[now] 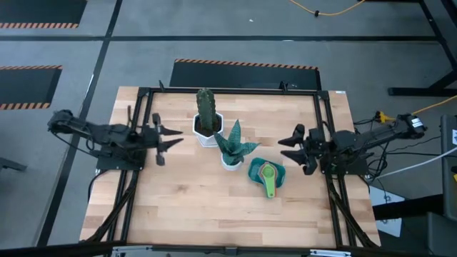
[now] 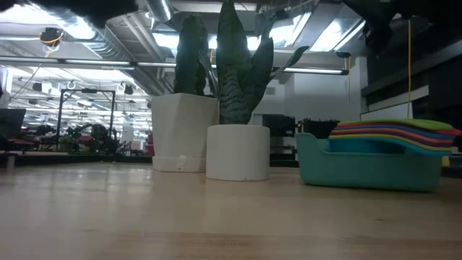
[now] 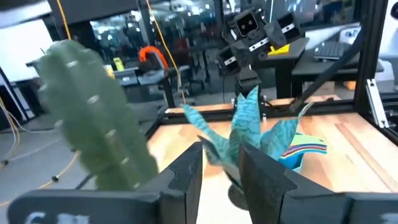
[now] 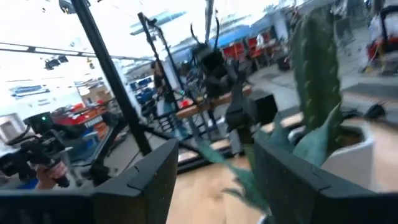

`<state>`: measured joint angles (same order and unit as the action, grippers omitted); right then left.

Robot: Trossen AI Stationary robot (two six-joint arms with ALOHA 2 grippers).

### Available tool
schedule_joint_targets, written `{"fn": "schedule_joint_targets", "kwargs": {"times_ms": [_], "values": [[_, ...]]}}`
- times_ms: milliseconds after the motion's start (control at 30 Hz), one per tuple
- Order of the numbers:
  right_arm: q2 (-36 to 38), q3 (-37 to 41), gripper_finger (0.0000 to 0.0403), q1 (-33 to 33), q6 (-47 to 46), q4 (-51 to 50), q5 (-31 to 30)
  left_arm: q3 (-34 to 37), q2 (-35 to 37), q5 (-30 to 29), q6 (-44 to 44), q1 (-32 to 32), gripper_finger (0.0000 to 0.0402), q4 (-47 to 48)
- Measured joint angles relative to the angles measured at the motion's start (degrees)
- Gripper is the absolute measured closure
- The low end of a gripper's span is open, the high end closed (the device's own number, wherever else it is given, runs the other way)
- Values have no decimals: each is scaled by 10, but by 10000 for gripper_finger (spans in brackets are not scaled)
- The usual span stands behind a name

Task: Nest measuring cups in basket
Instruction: Return to Home Position

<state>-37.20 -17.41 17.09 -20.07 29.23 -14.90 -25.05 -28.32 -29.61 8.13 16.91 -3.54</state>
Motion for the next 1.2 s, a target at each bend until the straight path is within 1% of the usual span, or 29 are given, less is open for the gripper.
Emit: {"fn": "schedule_joint_targets", "kwargs": {"times_ms": [133, 233, 333, 500, 633, 767, 833, 967, 1100, 1200], "values": [[52, 0, 189, -19, 12, -54, 0, 57, 104, 0, 20, -1, 305, 1], [84, 0, 189, -31, 8, -99, 3, 92, 168, -3, 25, -1, 305, 0], [114, 0, 189, -43, -2, -134, 20, 124, 216, -14, 25, -1, 305, 1], [156, 0, 189, -76, -2, -182, 47, 171, 278, -15, 26, -1, 305, 2], [181, 0, 189, -107, 9, -219, 73, 184, 282, -13, 26, -10, 305, -7], [188, 0, 189, -143, 26, -236, 73, 199, 282, 4, 26, -31, 305, -17], [180, 0, 189, -162, 40, -224, 88, 211, 282, 7, 26, -46, 305, -38], [153, 0, 189, -200, 73, -178, 140, 242, 282, 14, 25, -80, 305, -84], [109, 0, 189, -235, 101, -148, 175, 246, 282, 47, 17, -117, 305, -96], [96, 0, 189, -252, 103, -158, 181, 246, 282, 71, 11, -136, 305, -96]]}}
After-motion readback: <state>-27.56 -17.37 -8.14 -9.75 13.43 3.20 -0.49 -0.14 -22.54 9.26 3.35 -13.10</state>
